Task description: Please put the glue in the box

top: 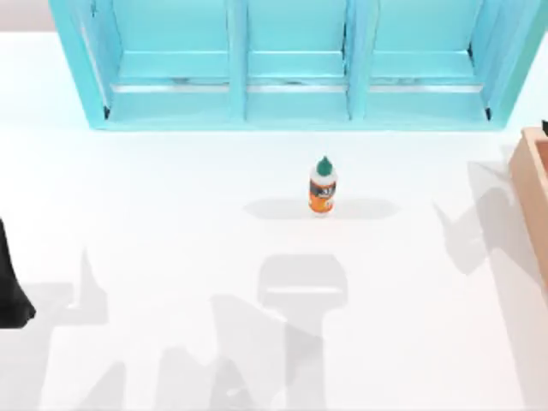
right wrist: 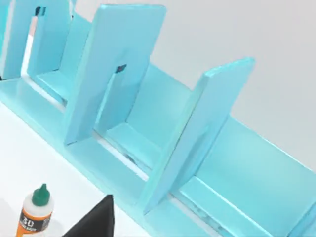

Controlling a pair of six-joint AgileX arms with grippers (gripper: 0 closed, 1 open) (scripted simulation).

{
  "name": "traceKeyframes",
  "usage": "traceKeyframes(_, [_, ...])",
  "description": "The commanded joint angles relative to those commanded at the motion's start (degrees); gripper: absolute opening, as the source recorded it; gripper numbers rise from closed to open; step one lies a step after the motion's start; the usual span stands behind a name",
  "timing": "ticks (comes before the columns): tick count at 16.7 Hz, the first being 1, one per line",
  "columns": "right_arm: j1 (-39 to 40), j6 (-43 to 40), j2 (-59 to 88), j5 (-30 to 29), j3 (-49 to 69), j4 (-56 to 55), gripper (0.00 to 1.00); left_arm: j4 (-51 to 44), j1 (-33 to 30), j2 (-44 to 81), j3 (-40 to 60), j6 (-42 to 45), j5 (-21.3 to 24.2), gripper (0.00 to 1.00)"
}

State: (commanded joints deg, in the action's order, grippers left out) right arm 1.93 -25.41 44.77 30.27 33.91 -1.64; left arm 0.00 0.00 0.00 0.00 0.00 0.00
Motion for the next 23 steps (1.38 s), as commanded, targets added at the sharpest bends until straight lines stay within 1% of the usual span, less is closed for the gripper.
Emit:
traceKeyframes(7, [1.0, -21.4, 39.6, 21.3, 24.8, 5.2, 1.00, 0.0, 0.0, 0.0, 0.0, 0.0, 0.0, 1.00])
traceKeyframes(12, [1.7, -34.1, 64.0, 32.1, 37.5, 11.8, 1.00, 0.0, 0.0, 0.0, 0.0, 0.0, 0.0, 1.00])
traceKeyframes(15, [2.1, -39.7, 75.3, 36.3, 42.4, 16.0, 1.00, 0.0, 0.0, 0.0, 0.0, 0.0, 0.0, 1.00])
traceKeyframes(18, [2.6, -43.5, 83.4, 38.9, 45.3, 19.6, 1.00, 0.0, 0.0, 0.0, 0.0, 0.0, 0.0, 1.00])
traceKeyframes(20, [2.8, -45.0, 86.6, 39.9, 46.3, 21.1, 1.00, 0.0, 0.0, 0.0, 0.0, 0.0, 0.0, 1.00])
traceKeyframes(23, [2.9, -45.4, 87.6, 40.2, 46.6, 21.6, 1.00, 0.0, 0.0, 0.0, 0.0, 0.0, 0.0, 1.00])
